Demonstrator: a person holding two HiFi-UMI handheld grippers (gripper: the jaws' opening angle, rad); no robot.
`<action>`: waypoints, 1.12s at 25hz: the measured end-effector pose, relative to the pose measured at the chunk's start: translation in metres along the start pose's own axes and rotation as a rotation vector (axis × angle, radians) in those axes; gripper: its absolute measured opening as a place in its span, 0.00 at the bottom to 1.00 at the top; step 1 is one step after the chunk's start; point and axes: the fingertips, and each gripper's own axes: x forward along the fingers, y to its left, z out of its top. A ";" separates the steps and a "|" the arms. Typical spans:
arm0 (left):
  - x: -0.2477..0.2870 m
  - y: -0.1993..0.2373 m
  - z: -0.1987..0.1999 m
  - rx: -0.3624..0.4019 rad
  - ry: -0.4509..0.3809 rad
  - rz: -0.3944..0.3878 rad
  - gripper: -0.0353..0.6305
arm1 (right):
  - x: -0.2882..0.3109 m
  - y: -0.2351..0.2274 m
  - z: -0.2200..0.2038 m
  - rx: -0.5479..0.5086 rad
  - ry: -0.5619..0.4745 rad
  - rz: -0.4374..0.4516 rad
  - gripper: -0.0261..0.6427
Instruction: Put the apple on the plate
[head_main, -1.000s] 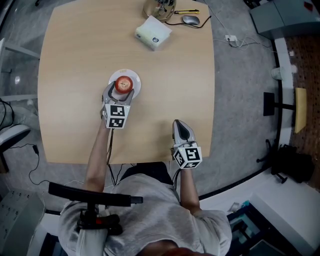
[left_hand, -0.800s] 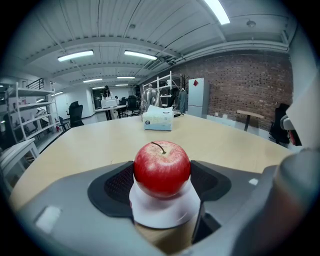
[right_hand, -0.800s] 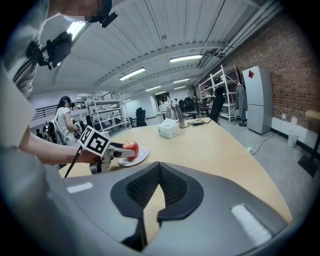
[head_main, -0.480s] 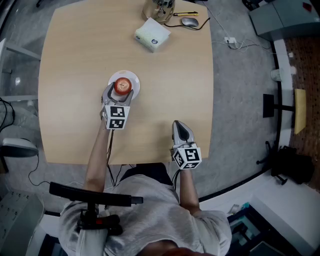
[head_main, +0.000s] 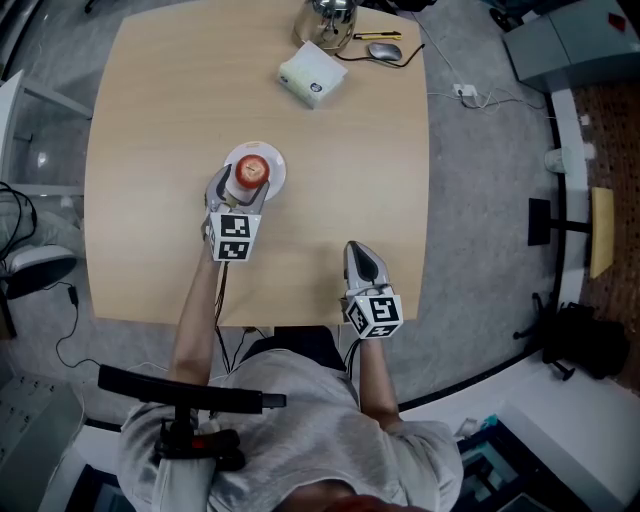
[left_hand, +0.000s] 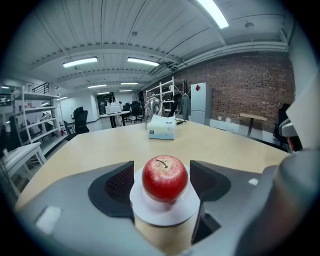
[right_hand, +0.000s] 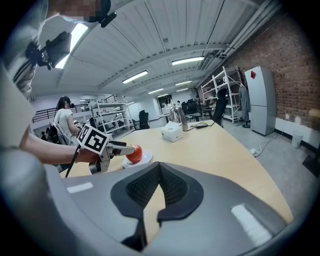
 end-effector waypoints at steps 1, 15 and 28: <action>-0.002 0.000 0.002 -0.003 -0.004 0.001 0.61 | 0.000 0.001 0.001 0.000 -0.002 0.003 0.05; -0.070 -0.002 0.025 -0.029 -0.062 0.041 0.47 | -0.028 0.021 0.015 -0.012 -0.043 0.055 0.05; -0.137 0.011 0.019 -0.060 -0.087 0.132 0.34 | -0.039 0.051 0.019 -0.049 -0.067 0.128 0.05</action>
